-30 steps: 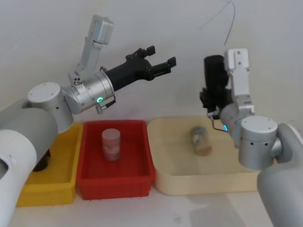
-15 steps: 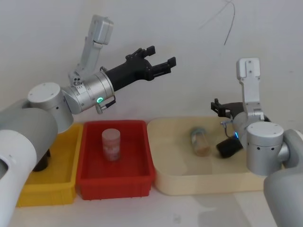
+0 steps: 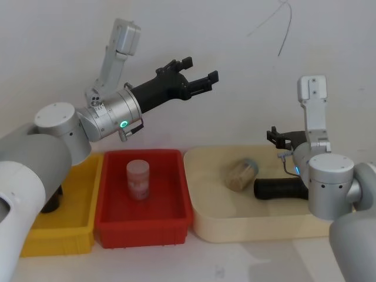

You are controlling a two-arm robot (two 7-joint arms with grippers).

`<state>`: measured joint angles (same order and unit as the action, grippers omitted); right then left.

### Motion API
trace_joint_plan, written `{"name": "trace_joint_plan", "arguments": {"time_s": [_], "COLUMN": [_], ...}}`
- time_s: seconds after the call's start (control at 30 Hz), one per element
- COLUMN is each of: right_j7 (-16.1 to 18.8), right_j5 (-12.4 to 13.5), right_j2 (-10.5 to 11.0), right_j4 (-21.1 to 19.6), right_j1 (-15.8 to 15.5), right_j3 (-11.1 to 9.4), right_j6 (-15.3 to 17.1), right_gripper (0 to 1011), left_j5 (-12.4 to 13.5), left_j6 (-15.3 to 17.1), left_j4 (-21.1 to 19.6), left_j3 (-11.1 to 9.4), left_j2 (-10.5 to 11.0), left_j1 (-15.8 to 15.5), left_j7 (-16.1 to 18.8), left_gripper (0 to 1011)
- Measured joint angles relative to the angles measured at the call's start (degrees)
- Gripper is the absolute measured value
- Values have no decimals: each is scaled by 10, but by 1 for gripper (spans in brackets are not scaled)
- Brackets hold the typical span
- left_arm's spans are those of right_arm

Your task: Pick up the garbage bag with the one hand and transfer it to the other hand.

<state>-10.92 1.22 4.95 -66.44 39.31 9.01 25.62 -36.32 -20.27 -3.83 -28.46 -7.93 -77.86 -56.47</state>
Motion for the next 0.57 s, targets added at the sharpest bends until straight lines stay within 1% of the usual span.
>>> {"name": "trace_joint_plan", "arguments": {"time_s": [0.57], "right_j7": [-4], "right_j5": [-2], "right_j2": [1], "right_j4": [1], "right_j1": [-1], "right_j3": [-2], "right_j6": [3], "right_gripper": [1000], "left_j5": [0], "left_j6": [0], "left_j4": [0], "left_j3": [0], "left_j2": [0], "left_j1": [0], "left_j7": [0], "left_gripper": [1001]}}
